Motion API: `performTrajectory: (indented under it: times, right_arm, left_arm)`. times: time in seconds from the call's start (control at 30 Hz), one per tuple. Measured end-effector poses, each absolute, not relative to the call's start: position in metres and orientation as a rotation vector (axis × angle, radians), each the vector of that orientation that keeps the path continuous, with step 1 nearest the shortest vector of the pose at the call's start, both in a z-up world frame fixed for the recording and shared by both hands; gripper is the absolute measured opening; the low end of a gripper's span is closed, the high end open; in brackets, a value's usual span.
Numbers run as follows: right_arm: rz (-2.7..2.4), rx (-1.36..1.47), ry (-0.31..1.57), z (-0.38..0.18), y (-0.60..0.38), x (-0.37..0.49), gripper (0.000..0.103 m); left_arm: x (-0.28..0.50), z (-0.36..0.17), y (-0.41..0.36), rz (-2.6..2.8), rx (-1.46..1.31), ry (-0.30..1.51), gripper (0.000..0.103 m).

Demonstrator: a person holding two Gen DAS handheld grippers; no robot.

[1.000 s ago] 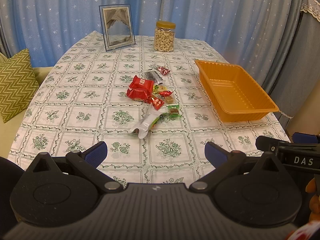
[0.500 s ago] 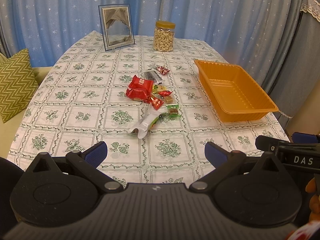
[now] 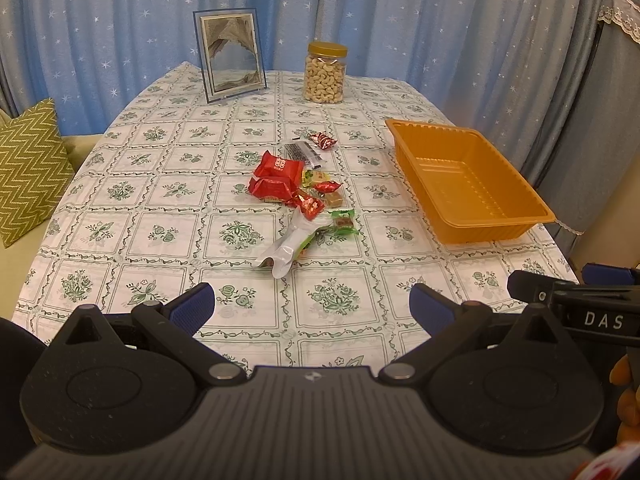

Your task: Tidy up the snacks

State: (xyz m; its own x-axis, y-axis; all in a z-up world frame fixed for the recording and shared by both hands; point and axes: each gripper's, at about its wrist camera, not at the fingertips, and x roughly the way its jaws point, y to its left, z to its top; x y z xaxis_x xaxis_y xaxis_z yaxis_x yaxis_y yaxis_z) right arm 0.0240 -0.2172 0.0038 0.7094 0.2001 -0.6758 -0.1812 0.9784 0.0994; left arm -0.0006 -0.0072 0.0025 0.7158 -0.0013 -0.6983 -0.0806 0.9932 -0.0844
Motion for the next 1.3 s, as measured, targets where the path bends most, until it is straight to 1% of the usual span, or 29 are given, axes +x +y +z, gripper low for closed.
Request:
performTrajectory:
  times: [0.63,0.97,1.07,1.2,1.23,1.3]
  right_arm:
    - [0.219,0.033,0.763,-0.006,-0.217,0.028,0.103]
    - [0.235,0.036,0.767,-0.025,-0.207,0.046,0.102]
    - [0.251,0.037,0.771,-0.031,-0.203,0.054,0.102]
    - [0.272,0.048,0.768,-0.040,-0.198,0.065,0.102]
    - [0.274,0.051,0.768,-0.042,-0.196,0.067,0.101]
    - [0.283,0.059,0.778,-0.047,-0.194,0.074,0.090]
  left_arm:
    - [0.005,-0.006,0.003,0.020,-0.115,0.774,0.103]
    - [0.034,-0.026,0.026,0.007,-0.078,0.797,0.103]
    - [0.048,-0.033,0.030,-0.017,-0.042,0.798,0.101]
    - [0.068,-0.043,0.031,-0.077,0.011,0.787,0.096]
    - [0.073,-0.046,0.030,-0.091,0.023,0.787,0.095]
    - [0.083,-0.052,0.029,-0.124,0.056,0.791,0.092]
